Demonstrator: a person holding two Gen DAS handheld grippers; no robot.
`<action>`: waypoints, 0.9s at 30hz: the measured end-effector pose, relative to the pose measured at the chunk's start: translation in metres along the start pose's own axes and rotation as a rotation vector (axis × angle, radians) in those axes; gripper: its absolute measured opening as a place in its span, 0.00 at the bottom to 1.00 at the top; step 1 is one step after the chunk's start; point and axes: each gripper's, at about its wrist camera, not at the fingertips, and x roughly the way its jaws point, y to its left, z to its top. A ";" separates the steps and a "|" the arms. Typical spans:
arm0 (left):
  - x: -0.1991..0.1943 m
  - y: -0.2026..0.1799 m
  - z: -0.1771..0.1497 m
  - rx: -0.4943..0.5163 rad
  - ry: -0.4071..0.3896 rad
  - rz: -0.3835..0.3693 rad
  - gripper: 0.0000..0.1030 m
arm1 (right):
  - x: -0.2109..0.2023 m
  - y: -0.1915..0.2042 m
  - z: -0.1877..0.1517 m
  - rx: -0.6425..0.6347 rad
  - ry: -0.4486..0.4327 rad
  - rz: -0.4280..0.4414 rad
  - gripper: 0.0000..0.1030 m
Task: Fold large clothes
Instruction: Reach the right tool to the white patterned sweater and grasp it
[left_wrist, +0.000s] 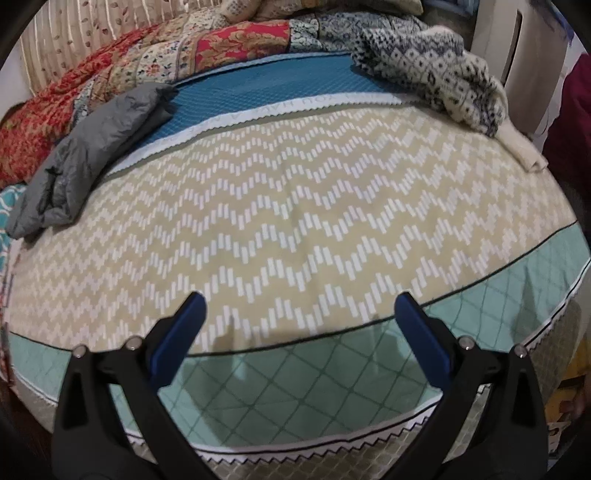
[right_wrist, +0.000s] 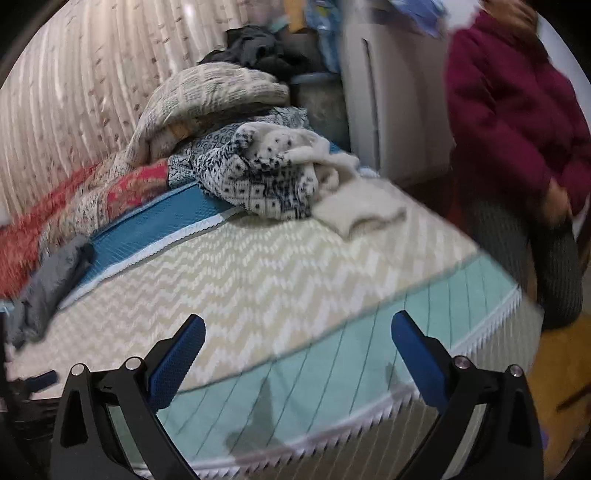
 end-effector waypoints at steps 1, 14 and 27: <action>-0.001 0.003 0.000 0.000 -0.014 -0.015 0.95 | 0.010 0.001 0.008 -0.031 0.021 -0.005 1.07; 0.010 0.059 0.000 -0.001 0.007 -0.045 0.69 | 0.217 0.042 0.182 -0.197 0.159 0.081 0.34; -0.030 0.118 0.004 -0.116 -0.079 0.039 0.48 | -0.088 0.116 0.099 -0.339 -0.053 1.013 0.24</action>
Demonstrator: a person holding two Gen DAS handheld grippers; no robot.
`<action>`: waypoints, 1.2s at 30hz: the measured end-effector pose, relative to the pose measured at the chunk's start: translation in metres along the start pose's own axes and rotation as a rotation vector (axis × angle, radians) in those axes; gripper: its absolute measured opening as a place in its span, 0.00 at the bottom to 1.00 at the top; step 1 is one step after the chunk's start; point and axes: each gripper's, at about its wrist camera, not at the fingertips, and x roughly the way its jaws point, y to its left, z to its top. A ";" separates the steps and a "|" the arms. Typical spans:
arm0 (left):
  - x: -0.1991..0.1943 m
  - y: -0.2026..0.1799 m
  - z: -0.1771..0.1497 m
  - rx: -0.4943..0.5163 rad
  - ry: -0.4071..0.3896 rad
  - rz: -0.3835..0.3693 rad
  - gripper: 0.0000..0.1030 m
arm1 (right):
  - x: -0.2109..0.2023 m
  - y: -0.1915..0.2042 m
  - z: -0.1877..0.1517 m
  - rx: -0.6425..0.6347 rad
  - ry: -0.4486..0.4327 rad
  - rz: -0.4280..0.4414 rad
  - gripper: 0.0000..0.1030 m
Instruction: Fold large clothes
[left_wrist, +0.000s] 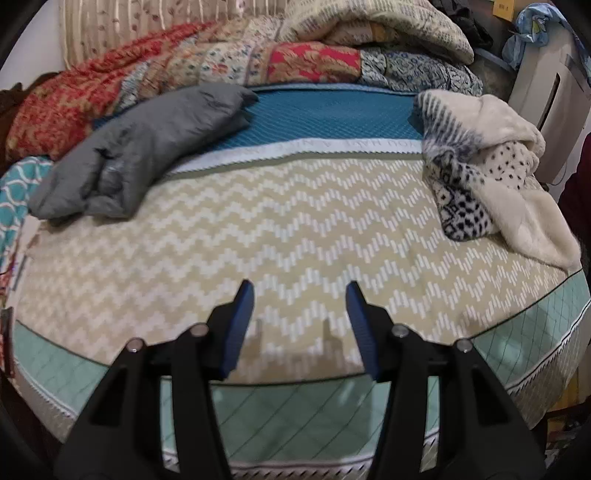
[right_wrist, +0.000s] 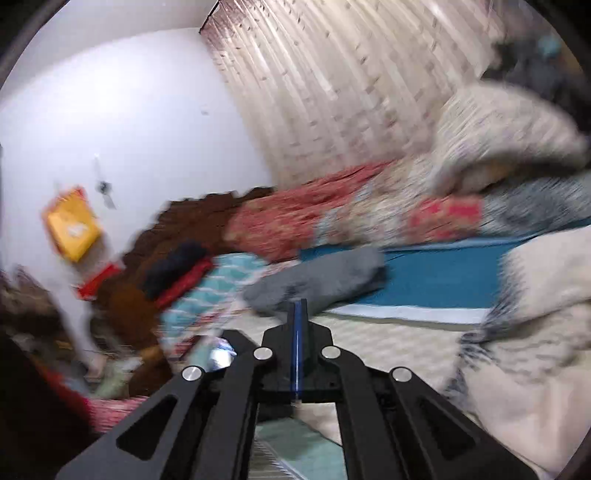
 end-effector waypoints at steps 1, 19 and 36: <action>-0.006 0.003 -0.005 0.007 -0.005 0.006 0.48 | 0.000 0.001 -0.007 -0.021 0.017 -0.086 0.26; -0.041 0.051 -0.052 -0.010 0.040 0.061 0.59 | 0.180 -0.201 -0.102 0.253 0.551 -0.807 0.43; -0.065 0.039 -0.057 0.031 -0.046 0.028 0.59 | -0.046 0.063 0.045 0.124 -0.006 0.028 0.41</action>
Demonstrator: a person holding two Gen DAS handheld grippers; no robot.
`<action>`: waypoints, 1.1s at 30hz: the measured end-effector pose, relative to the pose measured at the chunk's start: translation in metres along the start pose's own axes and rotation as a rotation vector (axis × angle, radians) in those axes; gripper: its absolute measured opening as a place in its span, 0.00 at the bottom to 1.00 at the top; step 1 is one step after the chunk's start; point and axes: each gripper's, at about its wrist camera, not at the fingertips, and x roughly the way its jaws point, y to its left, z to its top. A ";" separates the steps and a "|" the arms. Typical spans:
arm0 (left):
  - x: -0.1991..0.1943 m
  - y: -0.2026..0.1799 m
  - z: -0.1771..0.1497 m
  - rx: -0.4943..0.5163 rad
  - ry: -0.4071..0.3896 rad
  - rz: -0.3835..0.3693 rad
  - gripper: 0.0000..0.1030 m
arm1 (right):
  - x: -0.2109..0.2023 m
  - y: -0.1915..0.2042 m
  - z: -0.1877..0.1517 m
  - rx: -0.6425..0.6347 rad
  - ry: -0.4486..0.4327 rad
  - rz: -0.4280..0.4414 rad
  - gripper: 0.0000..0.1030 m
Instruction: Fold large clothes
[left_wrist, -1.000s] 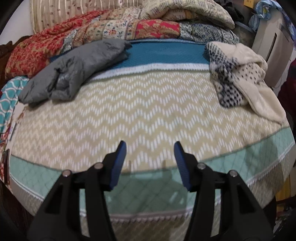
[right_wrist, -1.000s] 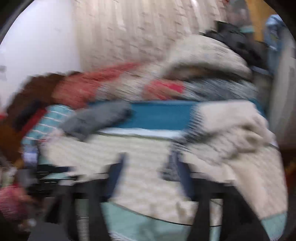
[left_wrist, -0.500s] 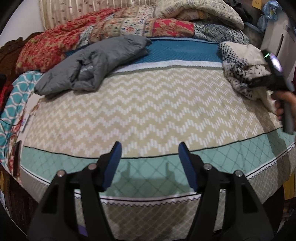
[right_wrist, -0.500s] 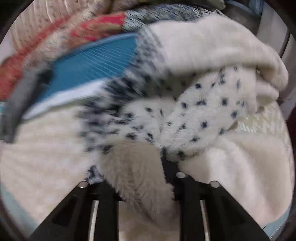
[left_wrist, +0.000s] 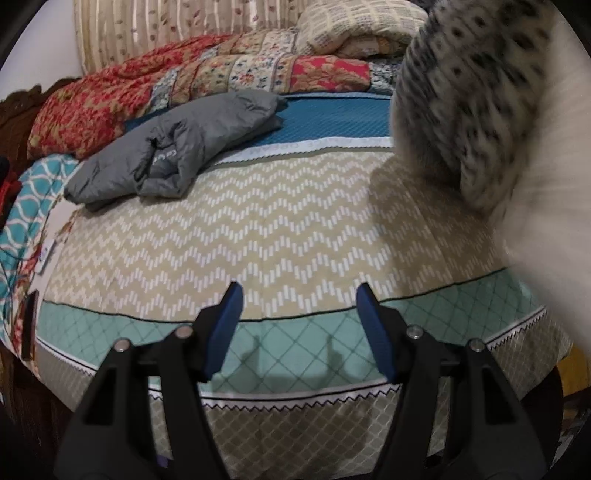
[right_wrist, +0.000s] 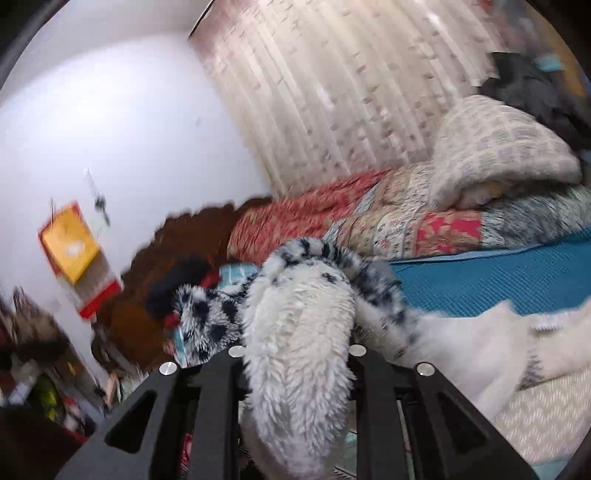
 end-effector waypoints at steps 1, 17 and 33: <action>-0.002 -0.001 -0.001 0.009 -0.003 0.001 0.59 | -0.004 -0.018 -0.003 0.033 -0.001 -0.043 0.42; 0.018 -0.056 0.013 0.153 0.029 -0.030 0.68 | -0.115 -0.257 -0.246 0.878 -0.046 -0.444 0.77; 0.100 -0.196 0.100 0.215 0.146 -0.239 0.10 | -0.021 -0.239 -0.163 0.442 0.135 -0.578 0.29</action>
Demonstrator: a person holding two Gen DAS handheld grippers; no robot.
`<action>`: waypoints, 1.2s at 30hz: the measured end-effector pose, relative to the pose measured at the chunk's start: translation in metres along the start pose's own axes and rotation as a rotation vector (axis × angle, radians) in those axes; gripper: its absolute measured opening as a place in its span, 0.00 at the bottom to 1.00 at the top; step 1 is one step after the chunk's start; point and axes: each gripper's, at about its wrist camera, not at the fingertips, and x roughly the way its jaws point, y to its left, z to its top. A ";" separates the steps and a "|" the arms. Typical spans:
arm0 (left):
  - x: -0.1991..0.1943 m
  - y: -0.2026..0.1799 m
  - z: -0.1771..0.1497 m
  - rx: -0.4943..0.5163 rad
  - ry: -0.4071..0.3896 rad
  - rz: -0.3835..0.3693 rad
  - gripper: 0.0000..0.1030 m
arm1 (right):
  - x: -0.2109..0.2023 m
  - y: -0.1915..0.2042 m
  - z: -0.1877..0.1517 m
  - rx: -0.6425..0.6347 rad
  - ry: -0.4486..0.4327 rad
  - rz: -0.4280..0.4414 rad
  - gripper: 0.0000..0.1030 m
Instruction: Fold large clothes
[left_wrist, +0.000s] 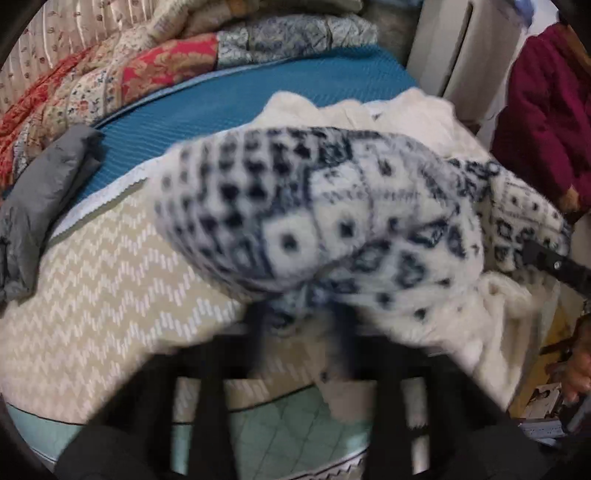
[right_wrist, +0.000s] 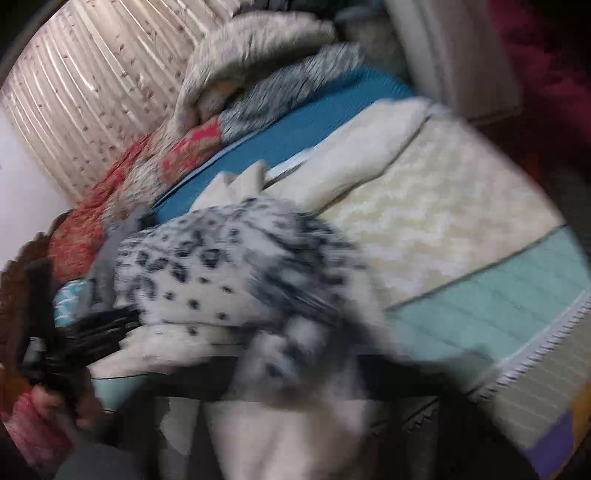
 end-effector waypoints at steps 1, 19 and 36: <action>-0.009 0.005 0.005 -0.028 -0.026 -0.002 0.07 | -0.010 0.011 0.007 -0.008 -0.031 0.018 0.29; -0.357 0.104 -0.039 -0.086 -0.782 0.142 0.00 | -0.305 0.206 0.066 -0.377 -0.655 0.251 0.29; -0.253 -0.040 -0.147 0.252 -0.790 0.053 0.68 | -0.361 0.364 0.122 -0.487 -0.554 0.364 0.29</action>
